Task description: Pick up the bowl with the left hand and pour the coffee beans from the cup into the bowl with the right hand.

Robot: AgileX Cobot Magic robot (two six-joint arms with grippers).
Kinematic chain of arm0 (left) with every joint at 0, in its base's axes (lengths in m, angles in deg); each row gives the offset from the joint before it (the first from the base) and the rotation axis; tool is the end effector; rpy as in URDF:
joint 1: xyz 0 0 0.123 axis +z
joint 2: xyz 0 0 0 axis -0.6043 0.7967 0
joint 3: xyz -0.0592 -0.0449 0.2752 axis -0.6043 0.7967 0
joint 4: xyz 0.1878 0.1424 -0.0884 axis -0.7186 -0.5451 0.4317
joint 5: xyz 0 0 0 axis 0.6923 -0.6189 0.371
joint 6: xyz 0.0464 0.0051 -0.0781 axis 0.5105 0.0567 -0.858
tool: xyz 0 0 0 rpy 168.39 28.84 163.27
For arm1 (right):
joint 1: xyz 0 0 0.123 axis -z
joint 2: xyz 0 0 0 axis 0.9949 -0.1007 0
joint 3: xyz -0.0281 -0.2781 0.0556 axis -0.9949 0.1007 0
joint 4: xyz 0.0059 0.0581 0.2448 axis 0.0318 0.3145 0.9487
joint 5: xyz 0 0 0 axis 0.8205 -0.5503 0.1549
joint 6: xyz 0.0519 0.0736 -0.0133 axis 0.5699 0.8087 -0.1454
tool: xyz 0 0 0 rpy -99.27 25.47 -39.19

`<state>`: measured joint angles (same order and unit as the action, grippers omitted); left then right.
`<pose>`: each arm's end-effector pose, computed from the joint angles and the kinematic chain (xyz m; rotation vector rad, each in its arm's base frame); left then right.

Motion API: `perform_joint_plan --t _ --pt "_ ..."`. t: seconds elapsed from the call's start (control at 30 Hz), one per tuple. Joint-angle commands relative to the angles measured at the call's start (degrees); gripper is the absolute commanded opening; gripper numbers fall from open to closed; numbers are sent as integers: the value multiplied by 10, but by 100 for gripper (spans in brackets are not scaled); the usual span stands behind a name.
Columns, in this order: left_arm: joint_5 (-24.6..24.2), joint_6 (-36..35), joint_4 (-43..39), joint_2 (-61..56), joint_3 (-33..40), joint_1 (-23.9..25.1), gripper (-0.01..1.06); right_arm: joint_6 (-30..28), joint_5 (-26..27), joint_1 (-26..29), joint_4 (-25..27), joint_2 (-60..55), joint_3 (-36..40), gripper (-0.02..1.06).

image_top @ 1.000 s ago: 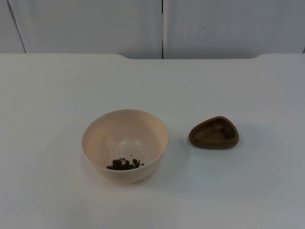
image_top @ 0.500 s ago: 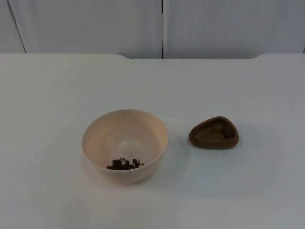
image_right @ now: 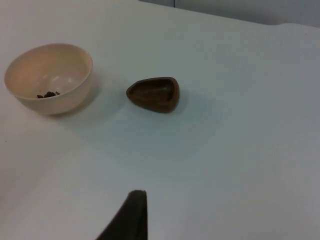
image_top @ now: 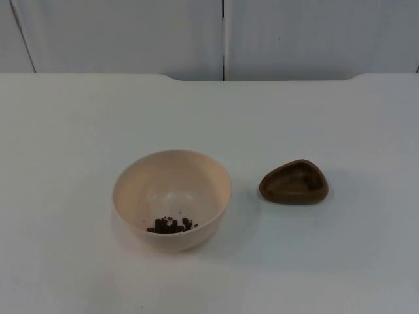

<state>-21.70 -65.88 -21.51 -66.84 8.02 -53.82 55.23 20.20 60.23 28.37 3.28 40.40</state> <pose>-0.0055 -0.0024 0.2757 0.3100 2.0480 -0.2323 -0.0061 -0.0043 0.2802 -0.4272 2.0165 0.2394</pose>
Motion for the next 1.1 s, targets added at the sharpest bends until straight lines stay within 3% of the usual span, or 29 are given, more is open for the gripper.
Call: perform_joint_plan --t 0.0,0.17,0.67,1.07 --pt "-1 -1 4 -3 2 1 105 0 4 3 -2 2 1 105" --pt "-1 -1 4 -3 2 1 105 4 4 15 -1 2 1 105" --pt "-1 -1 4 -3 2 1 105 4 4 161 0 2 1 105" --pt "-1 -1 4 -3 2 1 105 4 4 211 0 2 1 105"
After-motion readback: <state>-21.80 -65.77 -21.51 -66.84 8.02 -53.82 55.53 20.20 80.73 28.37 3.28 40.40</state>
